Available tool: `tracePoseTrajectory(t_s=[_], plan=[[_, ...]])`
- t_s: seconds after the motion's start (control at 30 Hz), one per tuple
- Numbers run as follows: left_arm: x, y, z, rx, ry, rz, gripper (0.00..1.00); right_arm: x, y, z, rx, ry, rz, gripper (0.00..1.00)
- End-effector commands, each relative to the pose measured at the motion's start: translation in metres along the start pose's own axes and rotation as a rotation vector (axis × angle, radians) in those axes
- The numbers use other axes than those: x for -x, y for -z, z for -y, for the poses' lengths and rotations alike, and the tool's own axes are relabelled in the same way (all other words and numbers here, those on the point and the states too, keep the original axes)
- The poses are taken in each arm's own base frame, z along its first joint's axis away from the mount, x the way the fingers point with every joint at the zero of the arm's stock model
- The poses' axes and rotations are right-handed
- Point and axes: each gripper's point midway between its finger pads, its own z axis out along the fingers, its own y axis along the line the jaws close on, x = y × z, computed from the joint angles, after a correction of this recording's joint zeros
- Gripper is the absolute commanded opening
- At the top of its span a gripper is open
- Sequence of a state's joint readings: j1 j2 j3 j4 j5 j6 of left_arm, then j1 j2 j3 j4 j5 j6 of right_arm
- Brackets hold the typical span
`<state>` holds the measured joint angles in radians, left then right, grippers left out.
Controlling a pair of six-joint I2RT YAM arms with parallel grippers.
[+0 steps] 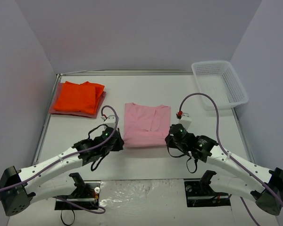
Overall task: Fold and stack the t-shirts
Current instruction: Grab one side of the 2/3 rectangular tshirt with both arms, then fold the long partially folded tshirt into a neat square
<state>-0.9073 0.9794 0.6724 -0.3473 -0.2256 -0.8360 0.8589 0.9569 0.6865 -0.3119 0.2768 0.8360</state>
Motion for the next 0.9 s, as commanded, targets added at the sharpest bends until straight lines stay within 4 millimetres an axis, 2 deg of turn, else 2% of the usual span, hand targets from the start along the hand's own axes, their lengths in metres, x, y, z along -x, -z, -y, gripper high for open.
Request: tracePoseTrajectory(t_s=[0.0,0.47,0.7,0.87], plan=[[0.025,0.003,0.008,-0.018,-0.006,0.048,0.02,0.02,0.002,0.004,-0.055,0.012,0.067,0.0],[0.051,-0.009,0.015,-0.041,-0.008,0.067,0.02,0.044,-0.01,0.001,-0.099,0.031,0.106,0.0],[0.066,-0.018,0.013,-0.037,-0.007,0.067,0.03,0.069,-0.015,0.004,-0.111,0.036,0.119,0.0],[0.082,-0.025,0.01,-0.043,-0.004,0.078,0.02,0.089,-0.023,0.013,-0.136,0.043,0.124,0.0]])
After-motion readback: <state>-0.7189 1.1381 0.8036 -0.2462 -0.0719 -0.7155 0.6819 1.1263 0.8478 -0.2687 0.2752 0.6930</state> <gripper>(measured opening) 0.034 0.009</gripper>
